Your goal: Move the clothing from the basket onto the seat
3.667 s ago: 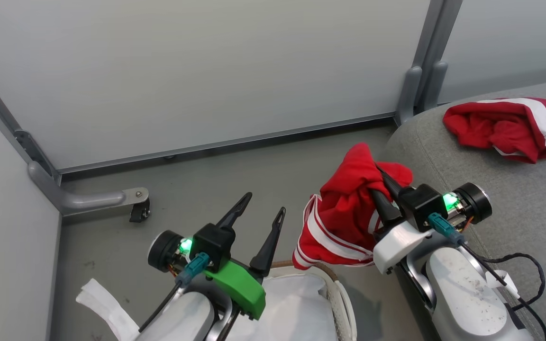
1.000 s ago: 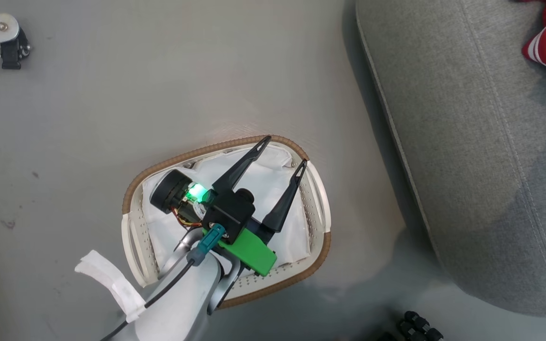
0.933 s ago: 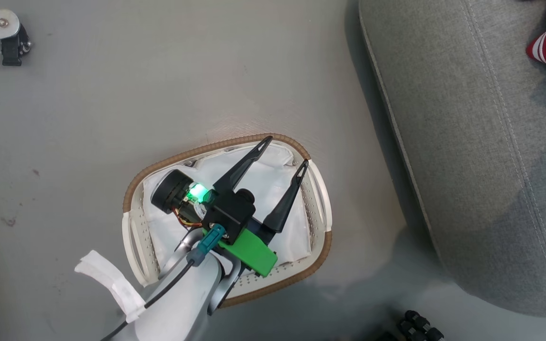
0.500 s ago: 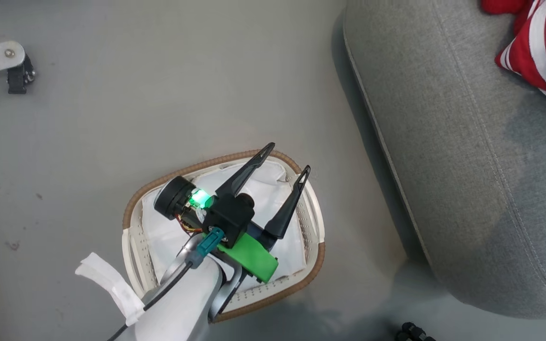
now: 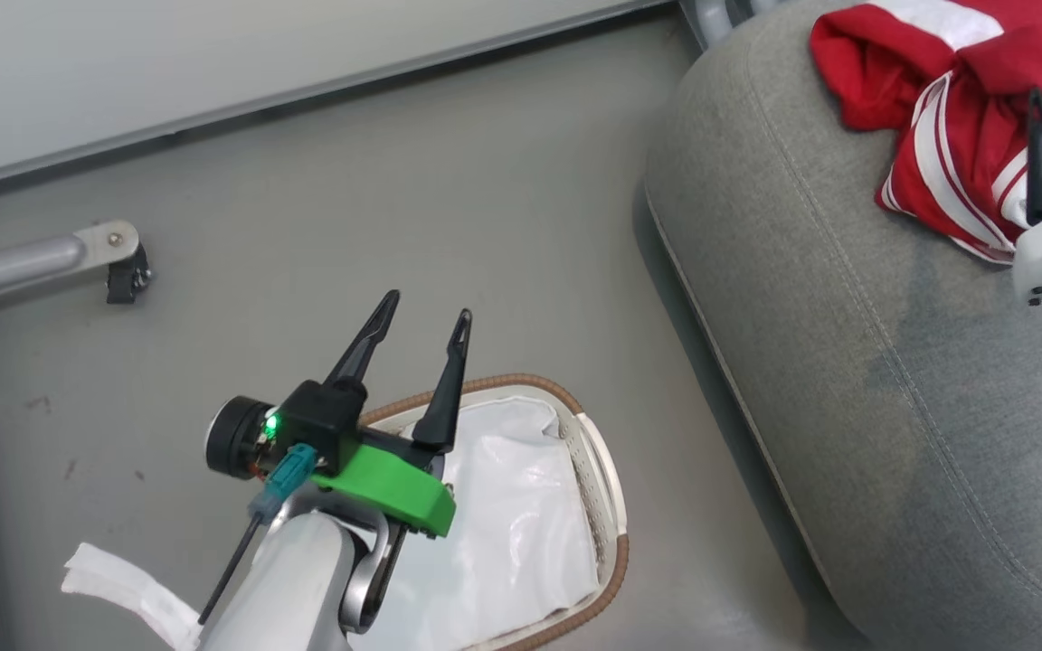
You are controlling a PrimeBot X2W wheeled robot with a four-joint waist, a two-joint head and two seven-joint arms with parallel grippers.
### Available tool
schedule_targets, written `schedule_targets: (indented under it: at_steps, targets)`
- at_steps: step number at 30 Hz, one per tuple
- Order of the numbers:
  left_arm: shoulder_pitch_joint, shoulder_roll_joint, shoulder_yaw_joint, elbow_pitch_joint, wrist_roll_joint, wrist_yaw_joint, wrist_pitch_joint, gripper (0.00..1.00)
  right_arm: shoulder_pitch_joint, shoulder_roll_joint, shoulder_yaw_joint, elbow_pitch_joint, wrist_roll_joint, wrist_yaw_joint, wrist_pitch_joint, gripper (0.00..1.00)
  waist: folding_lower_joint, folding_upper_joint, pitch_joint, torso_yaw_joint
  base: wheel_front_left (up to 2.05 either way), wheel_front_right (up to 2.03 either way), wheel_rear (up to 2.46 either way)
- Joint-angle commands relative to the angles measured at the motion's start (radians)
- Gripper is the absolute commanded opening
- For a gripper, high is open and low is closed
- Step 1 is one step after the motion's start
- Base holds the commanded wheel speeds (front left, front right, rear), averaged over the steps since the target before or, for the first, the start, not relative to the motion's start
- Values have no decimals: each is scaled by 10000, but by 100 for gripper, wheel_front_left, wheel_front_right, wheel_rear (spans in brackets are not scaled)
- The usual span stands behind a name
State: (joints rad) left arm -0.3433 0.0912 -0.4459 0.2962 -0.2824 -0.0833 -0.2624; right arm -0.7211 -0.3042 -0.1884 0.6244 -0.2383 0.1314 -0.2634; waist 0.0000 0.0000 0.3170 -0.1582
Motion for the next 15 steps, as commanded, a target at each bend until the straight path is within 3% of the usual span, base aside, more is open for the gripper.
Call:
schedule_targets:
  at_steps: [1,15]
  targets:
    - [291,-9,192,19,-69,79,-36,100,156,129,97,-19,51,-14,-19,100,0,0,-978,316,0,0,0]
    - [2233,-247,2950,164,-194,444,-23,100,2134,2256,1135,-784,1374,-14,-19,100,0,0,-2316,1499,0,0,0]
